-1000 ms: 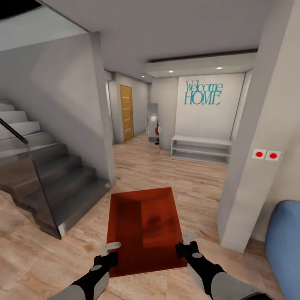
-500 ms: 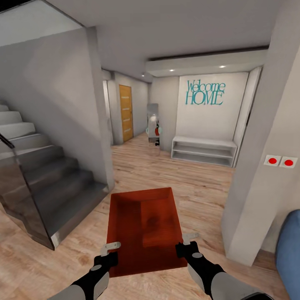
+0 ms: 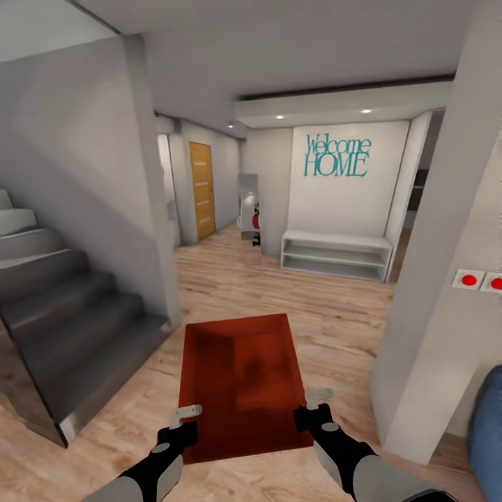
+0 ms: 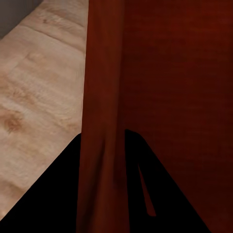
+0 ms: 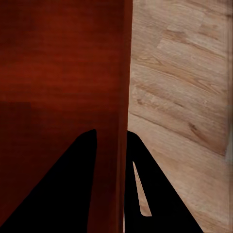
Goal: Move the two storage containers from the living room to the garage. In the garage, place one container on the floor and stack the other container on top of it (either order is fine).
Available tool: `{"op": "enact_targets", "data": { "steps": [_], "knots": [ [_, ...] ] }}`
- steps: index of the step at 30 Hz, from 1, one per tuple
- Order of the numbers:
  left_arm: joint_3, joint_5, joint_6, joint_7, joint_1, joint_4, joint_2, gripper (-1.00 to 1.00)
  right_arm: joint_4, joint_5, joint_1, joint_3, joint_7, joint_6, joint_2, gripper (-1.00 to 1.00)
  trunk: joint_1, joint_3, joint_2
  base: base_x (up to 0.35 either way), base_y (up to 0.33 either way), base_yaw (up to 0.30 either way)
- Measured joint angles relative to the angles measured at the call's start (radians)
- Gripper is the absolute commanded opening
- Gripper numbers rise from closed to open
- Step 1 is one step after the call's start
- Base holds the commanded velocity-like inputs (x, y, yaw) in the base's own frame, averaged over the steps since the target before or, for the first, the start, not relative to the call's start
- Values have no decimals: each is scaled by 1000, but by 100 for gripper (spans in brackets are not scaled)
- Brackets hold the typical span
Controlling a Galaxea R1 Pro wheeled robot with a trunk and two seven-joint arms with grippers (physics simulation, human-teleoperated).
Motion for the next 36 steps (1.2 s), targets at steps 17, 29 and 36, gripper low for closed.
{"op": "enact_targets", "data": {
  "steps": [17,29,36],
  "knots": [
    [-1,0,0,0,0,0,0,-100,3,-2,0,1,0,-2,0,-100,0,2,0,322,0,-55],
    [-1,0,0,0,0,0,0,-100,2,-2,0,1,0,-2,0,-100,0,2,0,322,0,0],
    [-1,0,0,0,0,0,0,-100,3,-3,0,1,0,-3,0,-100,0,2,0,322,0,0]
  ]
}}
